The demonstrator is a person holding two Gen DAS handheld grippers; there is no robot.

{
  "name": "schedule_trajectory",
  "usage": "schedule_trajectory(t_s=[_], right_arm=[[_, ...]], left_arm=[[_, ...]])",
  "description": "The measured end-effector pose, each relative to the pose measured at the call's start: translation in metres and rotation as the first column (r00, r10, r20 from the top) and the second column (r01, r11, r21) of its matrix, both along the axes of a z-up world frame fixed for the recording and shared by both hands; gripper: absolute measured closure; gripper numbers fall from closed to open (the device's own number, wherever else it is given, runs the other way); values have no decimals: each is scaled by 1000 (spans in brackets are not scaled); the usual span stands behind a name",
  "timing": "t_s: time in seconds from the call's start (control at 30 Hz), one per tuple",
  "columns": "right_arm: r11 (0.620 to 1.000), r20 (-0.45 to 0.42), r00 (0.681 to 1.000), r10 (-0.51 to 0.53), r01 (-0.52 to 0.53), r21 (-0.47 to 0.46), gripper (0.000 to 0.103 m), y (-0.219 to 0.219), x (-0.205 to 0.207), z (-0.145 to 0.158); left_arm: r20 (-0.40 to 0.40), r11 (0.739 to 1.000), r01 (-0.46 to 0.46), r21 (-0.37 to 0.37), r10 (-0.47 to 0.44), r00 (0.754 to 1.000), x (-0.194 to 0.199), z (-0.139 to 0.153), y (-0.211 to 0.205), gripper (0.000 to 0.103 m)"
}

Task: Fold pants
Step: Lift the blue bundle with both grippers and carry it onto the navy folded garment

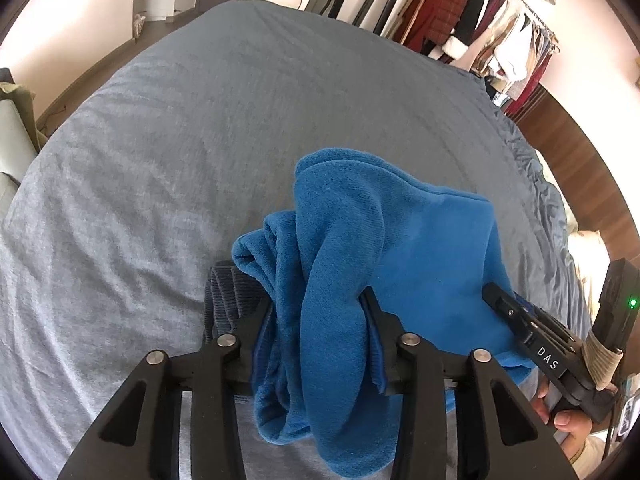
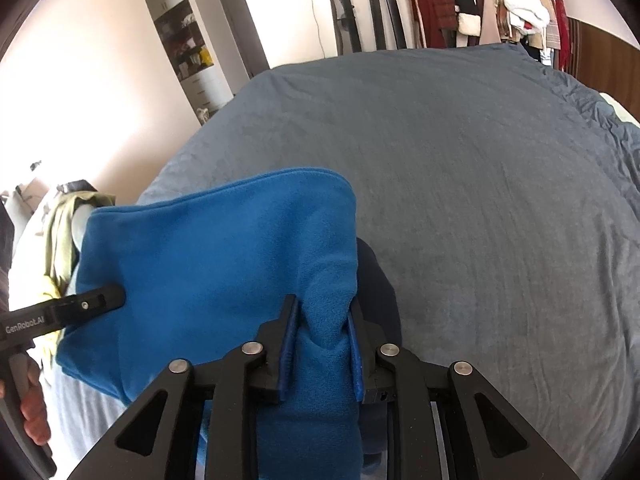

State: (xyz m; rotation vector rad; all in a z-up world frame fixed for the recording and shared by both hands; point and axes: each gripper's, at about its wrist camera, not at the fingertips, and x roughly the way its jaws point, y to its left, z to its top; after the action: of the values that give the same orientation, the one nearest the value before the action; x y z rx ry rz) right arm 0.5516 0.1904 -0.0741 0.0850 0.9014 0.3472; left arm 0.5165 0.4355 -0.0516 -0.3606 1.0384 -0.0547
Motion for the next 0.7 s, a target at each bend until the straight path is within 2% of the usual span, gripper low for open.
schedule_trajectory(t_s=[0.1, 0.17, 0.27, 0.43, 0.6, 0.7], right_arm=[[999, -18, 1000, -20, 20, -26, 72, 0, -1, -1], [996, -2, 999, -41, 41, -81, 66, -1, -5, 2], [993, -1, 998, -60, 59, -99, 66, -6, -10, 8], [991, 4, 996, -92, 92, -100, 66, -17, -20, 23], [996, 29, 997, -68, 69, -56, 66, -17, -32, 41], [999, 34, 998, -52, 53, -9, 66, -15, -36, 45]], left_arm=[[-8, 1000, 0, 1, 0, 1000, -1, 3, 2, 58], [-13, 1000, 2, 9, -2, 1000, -3, 7, 1, 57], [-18, 999, 6, 35, -6, 1000, -5, 12, -3, 54], [35, 985, -21, 172, 15, 999, -16, 37, -6, 43], [120, 982, -29, 187, 6, 993, -15, 67, -13, 41], [145, 981, -52, 185, 25, 989, -3, 69, -14, 41]])
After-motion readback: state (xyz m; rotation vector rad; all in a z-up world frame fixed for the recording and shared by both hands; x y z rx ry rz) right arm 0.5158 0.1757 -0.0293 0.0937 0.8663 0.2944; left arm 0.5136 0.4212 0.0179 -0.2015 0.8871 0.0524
